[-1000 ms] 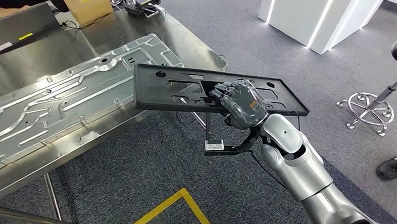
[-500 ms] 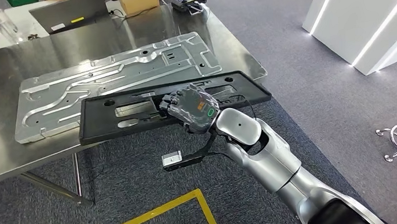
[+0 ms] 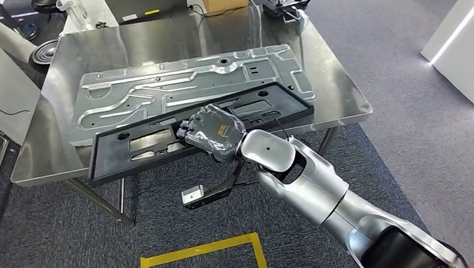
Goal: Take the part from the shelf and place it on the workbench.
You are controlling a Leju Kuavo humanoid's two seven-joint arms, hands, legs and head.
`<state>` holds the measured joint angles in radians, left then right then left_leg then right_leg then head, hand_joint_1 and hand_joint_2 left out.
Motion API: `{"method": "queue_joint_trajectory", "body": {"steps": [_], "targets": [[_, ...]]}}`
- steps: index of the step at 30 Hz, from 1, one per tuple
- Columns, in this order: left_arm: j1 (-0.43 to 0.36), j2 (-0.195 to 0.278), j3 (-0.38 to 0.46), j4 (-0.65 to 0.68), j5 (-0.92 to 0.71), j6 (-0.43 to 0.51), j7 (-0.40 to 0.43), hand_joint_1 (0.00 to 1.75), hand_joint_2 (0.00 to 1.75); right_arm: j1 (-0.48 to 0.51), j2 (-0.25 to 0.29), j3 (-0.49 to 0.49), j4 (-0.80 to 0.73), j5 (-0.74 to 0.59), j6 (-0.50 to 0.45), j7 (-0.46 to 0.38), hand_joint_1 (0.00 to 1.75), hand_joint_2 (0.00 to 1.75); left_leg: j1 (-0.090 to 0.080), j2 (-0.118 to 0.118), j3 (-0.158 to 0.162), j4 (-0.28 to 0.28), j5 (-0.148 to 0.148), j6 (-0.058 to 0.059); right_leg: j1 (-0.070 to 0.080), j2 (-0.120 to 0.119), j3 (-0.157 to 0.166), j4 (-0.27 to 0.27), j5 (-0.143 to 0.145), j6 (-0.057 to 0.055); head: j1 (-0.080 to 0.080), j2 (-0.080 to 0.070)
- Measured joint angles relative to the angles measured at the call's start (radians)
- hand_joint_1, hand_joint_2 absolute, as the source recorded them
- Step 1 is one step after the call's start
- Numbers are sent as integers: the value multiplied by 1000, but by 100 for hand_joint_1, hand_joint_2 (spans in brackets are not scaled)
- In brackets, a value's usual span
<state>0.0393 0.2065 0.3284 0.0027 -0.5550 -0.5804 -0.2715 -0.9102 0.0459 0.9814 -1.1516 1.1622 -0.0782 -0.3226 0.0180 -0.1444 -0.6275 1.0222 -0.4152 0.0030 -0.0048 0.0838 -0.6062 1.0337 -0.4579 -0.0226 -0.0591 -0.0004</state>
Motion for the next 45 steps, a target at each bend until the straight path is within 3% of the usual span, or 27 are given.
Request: {"method": "queue_joint_trajectory", "body": {"steps": [2,4,5,6,16,45], "targets": [[5,1,8,0,-1,-3,4,0,175,-5,-1,2,8,-5,-9,4,175,175,0,17,5,-7,2,-11,-2,-12,13,-13,1,1,0,0],[7,6,16,0,-2,-4,8,0,175,-10,-4,2,16,-7,-23,8,175,175,-6,45,16,-14,3,-1,-1,-18,24,-22,-1,8,-1,0],[7,8,21,0,-2,-4,8,0,175,-12,-5,2,19,-7,-28,8,175,175,-8,48,21,-20,4,3,1,-18,26,-21,-4,11,-1,0],[8,9,25,0,-2,-4,9,0,175,-13,-6,2,23,-7,-30,9,175,175,-8,47,23,-19,2,8,2,-20,28,-19,-6,9,-1,0],[7,10,38,0,-2,-6,9,0,175,-13,-10,2,43,-7,-31,9,175,175,-8,49,25,-20,-1,0,4,-20,27,-13,-11,2,-1,0],[-3,8,65,0,-39,-4,12,0,175,-13,-11,2,67,-7,-36,6,175,175,-10,49,25,-19,-3,-1,1,-20,31,-19,-12,3,-1,0]]}}
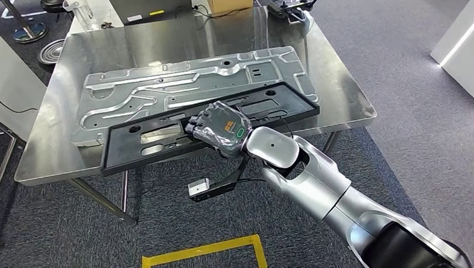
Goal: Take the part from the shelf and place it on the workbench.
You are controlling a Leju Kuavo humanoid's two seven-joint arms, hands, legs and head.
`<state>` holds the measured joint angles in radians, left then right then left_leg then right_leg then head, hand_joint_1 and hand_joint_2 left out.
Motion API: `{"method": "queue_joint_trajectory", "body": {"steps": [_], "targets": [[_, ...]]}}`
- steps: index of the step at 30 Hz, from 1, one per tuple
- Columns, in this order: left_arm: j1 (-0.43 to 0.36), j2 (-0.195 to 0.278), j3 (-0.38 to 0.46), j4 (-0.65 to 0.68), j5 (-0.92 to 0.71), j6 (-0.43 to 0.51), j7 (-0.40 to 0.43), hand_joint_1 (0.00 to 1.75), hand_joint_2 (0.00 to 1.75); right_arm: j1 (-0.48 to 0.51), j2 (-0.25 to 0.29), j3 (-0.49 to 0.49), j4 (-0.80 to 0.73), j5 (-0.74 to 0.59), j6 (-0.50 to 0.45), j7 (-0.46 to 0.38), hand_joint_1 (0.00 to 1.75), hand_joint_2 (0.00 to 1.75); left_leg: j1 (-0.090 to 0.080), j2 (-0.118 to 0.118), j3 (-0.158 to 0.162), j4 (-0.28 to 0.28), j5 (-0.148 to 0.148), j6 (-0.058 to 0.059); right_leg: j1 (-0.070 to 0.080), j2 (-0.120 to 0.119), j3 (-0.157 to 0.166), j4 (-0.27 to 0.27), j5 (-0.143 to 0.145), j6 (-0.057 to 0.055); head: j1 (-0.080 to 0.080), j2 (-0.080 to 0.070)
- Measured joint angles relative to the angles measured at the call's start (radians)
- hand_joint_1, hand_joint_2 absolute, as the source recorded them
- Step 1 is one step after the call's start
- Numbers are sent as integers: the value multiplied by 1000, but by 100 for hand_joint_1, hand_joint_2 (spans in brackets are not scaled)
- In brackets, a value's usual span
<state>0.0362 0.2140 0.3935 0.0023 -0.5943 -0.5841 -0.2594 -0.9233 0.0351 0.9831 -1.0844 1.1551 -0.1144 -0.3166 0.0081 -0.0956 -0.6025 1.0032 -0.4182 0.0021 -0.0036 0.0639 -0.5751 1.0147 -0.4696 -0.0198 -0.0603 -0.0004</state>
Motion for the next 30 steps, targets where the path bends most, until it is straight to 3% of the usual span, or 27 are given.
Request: {"method": "queue_joint_trajectory", "body": {"steps": [30], "targets": [[0,0,16,0,-5,-2,0,0,175,0,0,0,8,-8,1,-8,175,175,0,0,0,0,-1,1,0,0,0,0,0,0,0,0]]}}
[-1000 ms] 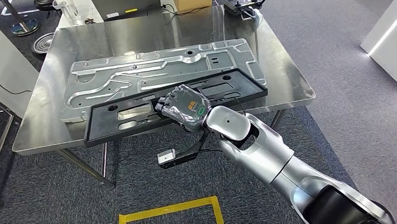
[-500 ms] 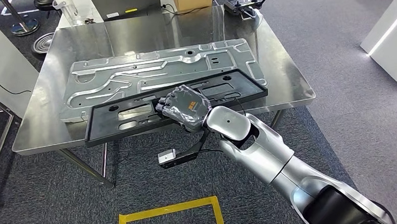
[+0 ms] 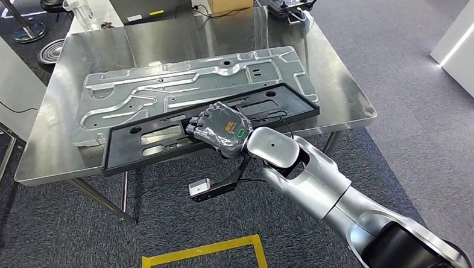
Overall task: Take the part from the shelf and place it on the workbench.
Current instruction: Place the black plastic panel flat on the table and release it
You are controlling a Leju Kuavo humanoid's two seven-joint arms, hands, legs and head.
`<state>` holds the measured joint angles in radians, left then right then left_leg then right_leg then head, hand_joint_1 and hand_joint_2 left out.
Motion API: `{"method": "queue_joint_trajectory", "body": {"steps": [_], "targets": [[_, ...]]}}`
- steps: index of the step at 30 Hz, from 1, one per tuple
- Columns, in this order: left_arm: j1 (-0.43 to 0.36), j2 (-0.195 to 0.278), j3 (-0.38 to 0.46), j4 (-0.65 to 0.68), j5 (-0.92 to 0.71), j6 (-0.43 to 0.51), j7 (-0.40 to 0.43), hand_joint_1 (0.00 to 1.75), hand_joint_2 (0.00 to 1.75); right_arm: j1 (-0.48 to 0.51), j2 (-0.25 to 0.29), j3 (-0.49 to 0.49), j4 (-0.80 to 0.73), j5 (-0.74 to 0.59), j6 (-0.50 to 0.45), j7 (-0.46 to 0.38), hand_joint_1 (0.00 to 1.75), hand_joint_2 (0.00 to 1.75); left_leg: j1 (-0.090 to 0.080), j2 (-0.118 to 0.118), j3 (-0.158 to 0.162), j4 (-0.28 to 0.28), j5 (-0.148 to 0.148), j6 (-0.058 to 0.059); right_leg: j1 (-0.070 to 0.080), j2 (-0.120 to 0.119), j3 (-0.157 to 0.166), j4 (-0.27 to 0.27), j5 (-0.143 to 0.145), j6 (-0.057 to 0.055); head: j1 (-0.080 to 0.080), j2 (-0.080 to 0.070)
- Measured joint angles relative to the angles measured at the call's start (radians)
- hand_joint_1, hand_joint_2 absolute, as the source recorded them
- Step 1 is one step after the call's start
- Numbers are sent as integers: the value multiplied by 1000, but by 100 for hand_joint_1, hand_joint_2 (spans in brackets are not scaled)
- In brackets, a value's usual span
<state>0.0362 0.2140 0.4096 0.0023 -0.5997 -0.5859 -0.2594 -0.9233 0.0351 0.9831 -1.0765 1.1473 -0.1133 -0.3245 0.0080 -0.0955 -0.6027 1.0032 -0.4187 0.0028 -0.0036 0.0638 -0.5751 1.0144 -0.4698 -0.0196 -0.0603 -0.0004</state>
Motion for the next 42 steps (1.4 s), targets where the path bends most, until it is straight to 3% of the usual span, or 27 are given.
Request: {"method": "queue_joint_trajectory", "body": {"steps": [10,16,18,20,22,23,24,25,27,28,29,32,34,35,37,38,39,40,42], "targets": [[0,0,3,0,-5,0,0,0,175,0,0,0,5,-2,0,0,175,175,-4,0,-1,3,-3,4,-4,0,0,-1,-1,4,0,0],[0,1,4,0,-5,0,0,0,175,0,0,0,5,-2,0,0,175,175,-8,2,-1,9,-9,18,-9,3,3,-4,-4,19,0,0],[0,0,4,0,-5,0,0,0,175,-1,0,0,5,-2,0,-1,175,175,-3,8,7,-2,-5,27,-6,-8,1,10,-15,25,0,0],[1,0,4,0,-5,0,0,0,175,-2,-1,0,5,-2,0,-1,175,175,1,16,15,-11,-3,37,-3,-33,-40,93,-59,29,0,0],[2,0,4,0,-5,0,0,0,175,-1,-2,0,6,-2,0,-1,175,175,0,21,17,-10,-6,42,-3,-47,-116,227,-112,30,0,0],[2,0,4,0,-5,0,0,0,175,1,-2,0,7,-2,0,-1,175,175,-1,23,18,-9,-9,42,-3,-49,-145,271,-119,30,0,0],[2,0,4,0,-5,0,0,0,175,3,-3,0,8,-2,0,-1,175,175,-1,24,19,-7,-13,41,-3,-50,-158,280,-106,30,0,0],[2,0,4,0,-5,0,0,0,175,3,-4,0,8,-2,0,-1,175,175,-1,24,22,-4,-17,39,-3,-50,-149,249,-74,27,0,0],[2,-1,4,0,-5,0,0,0,175,3,-4,0,9,-2,0,-1,175,175,-3,24,30,2,-29,34,0,-47,-94,123,0,18,0,0],[1,-2,5,0,-5,0,0,0,175,2,-4,0,9,-3,0,-1,175,175,-4,23,31,6,-34,31,1,-45,-68,68,21,13,0,0],[1,-2,5,0,-5,-1,0,0,175,2,-4,0,9,-3,0,-1,175,175,-5,22,31,9,-39,27,3,-43,-53,33,29,10,0,0],[2,-2,6,0,-5,-1,0,0,175,2,-4,0,8,-3,-1,-2,175,175,-1,21,33,8,-47,9,4,-45,-39,9,26,0,1,0],[2,-1,6,0,-6,-1,0,0,175,0,-3,0,8,-3,-1,-2,175,175,-1,43,23,38,-67,-3,-2,-51,-22,-6,25,-9,0,0],[1,0,6,0,-6,-1,0,0,175,0,-3,0,7,-3,-1,-2,175,175,1,59,2,83,-87,-9,-5,-56,-14,-11,23,-13,0,0],[-1,0,7,0,-5,-1,0,0,175,0,-3,0,9,-3,-1,-2,175,175,8,79,-70,212,-132,-23,-6,-64,-1,-13,14,-17,-1,0],[-1,0,7,0,-5,-1,0,0,175,2,-3,1,10,-3,-1,-2,175,175,12,83,-103,262,-139,-29,-6,-67,5,-13,8,-16,0,0],[0,0,7,0,-5,-1,0,0,175,4,-3,1,11,-3,-1,-2,175,175,17,86,-122,279,-127,-34,-7,-70,12,-12,2,-14,0,0],[2,0,7,0,-5,-1,0,0,175,5,-3,1,11,-3,-1,-2,175,175,21,88,-122,258,-96,-38,-8,-72,20,-10,-5,-12,0,0],[5,0,7,0,-5,-1,0,0,175,5,-3,2,12,-3,-1,-2,175,175,26,96,-75,131,-10,-46,-12,-75,36,-6,-22,-2,0,0]]}}
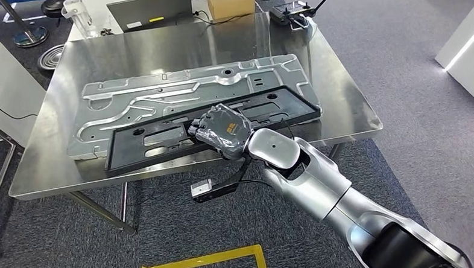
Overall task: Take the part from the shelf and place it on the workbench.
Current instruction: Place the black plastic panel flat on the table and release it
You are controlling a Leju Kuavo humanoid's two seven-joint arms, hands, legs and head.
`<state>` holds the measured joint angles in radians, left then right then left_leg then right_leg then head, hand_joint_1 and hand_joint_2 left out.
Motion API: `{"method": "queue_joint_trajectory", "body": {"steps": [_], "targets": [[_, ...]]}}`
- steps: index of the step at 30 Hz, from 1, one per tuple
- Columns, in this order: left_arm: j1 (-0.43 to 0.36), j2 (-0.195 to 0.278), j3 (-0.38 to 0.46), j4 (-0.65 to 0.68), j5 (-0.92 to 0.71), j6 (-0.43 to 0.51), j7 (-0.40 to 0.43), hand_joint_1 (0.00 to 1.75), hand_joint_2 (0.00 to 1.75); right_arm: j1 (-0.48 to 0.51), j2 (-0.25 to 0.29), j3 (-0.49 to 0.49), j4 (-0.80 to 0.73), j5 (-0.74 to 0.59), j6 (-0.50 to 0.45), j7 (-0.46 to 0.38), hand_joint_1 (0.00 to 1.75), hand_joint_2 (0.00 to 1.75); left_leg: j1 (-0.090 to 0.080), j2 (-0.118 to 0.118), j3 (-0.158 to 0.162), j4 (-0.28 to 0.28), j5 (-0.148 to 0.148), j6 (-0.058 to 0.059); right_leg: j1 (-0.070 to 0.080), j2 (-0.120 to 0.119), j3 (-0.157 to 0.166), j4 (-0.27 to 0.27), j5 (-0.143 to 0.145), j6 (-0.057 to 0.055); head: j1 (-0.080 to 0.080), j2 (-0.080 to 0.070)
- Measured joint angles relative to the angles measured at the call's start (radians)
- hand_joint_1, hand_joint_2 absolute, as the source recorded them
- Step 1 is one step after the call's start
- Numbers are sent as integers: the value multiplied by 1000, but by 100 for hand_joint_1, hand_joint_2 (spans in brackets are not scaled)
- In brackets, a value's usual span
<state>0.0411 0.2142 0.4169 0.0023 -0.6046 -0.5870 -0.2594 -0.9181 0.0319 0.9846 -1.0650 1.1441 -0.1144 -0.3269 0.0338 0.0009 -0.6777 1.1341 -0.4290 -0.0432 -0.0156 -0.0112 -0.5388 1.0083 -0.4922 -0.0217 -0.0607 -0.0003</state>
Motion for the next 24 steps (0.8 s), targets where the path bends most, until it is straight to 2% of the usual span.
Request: {"method": "queue_joint_trajectory", "body": {"steps": [1,2,5,7,8,10,11,12,13,14,15,16,17,19,21,23,24], "targets": [[0,0,0,0,0,0,0,0,175,-1,0,0,0,0,0,0,175,175,-2,3,26,-60,23,0,0,-1,5,3,-8,7,0,0],[0,0,0,0,0,0,0,0,175,-2,0,0,0,0,0,0,175,175,-5,6,43,-98,32,5,1,-2,7,5,-14,13,0,0],[-1,0,0,0,0,-1,0,0,175,-3,0,0,0,0,0,0,175,175,-12,4,50,-112,14,32,4,-6,10,2,-25,30,0,0],[0,0,0,0,0,-2,0,0,175,-5,1,0,0,0,0,-1,175,175,-11,1,59,-116,7,48,2,-5,4,31,-44,38,0,0],[0,0,0,0,0,-2,0,0,175,-6,1,0,-1,0,0,-1,175,175,-11,0,65,-118,4,56,2,-3,-18,77,-66,39,1,0],[-1,0,1,0,0,-2,0,0,175,-5,0,1,0,0,0,-1,175,175,-15,-3,74,-118,-5,68,3,0,-99,217,-115,38,1,0],[-2,-1,1,0,0,-2,-1,0,175,-3,-1,1,1,0,0,-1,175,175,-18,-5,78,-117,-10,71,4,1,-143,280,-127,36,1,0],[-2,-1,2,0,0,-2,-1,0,175,-2,-2,2,2,0,0,-2,175,175,-21,-8,84,-117,-15,74,4,2,-173,309,-118,33,1,0],[-2,-1,2,0,0,-2,-1,0,175,-1,-3,3,2,0,0,-2,175,175,-25,-11,92,-117,-21,74,6,2,-183,299,-89,28,1,0],[-2,-1,3,0,0,-3,-1,0,175,-1,-4,3,2,0,0,-2,175,175,-28,-14,101,-117,-27,75,9,3,-174,249,-41,20,1,0],[-2,-1,4,0,0,-3,-1,0,175,-2,-4,3,2,0,0,-2,175,175,-30,-17,110,-117,-34,75,14,5,-153,179,9,8,1,0],[-2,-2,5,0,0,-3,-1,0,175,-2,-5,3,2,0,0,-2,175,175,-34,-20,118,-117,-41,73,19,7,-130,114,44,-3,0,0],[-2,-3,6,0,0,-3,-1,0,175,-3,-5,4,3,0,0,-2,175,175,-34,-22,122,-117,-46,69,23,9,-110,64,63,-11,0,0],[-3,-3,9,0,1,-4,-1,0,175,-4,-6,4,3,0,0,-2,175,175,-33,-23,127,-119,-53,60,28,11,-95,33,60,-17,0,0],[-3,-2,11,0,0,-4,-1,0,175,-5,-6,4,2,0,0,-2,175,175,-33,-22,132,-120,-60,50,23,11,-81,15,58,-18,0,0],[-3,0,11,0,0,-4,-1,0,175,-8,-5,4,1,0,0,-3,175,175,-31,-17,113,-73,-86,39,13,8,-61,-4,57,-21,0,0],[-3,1,12,0,0,-4,-1,0,175,-9,-5,4,1,0,0,-3,175,175,-26,-14,86,-20,-108,33,11,7,-52,-9,55,-22,-1,0]]}}
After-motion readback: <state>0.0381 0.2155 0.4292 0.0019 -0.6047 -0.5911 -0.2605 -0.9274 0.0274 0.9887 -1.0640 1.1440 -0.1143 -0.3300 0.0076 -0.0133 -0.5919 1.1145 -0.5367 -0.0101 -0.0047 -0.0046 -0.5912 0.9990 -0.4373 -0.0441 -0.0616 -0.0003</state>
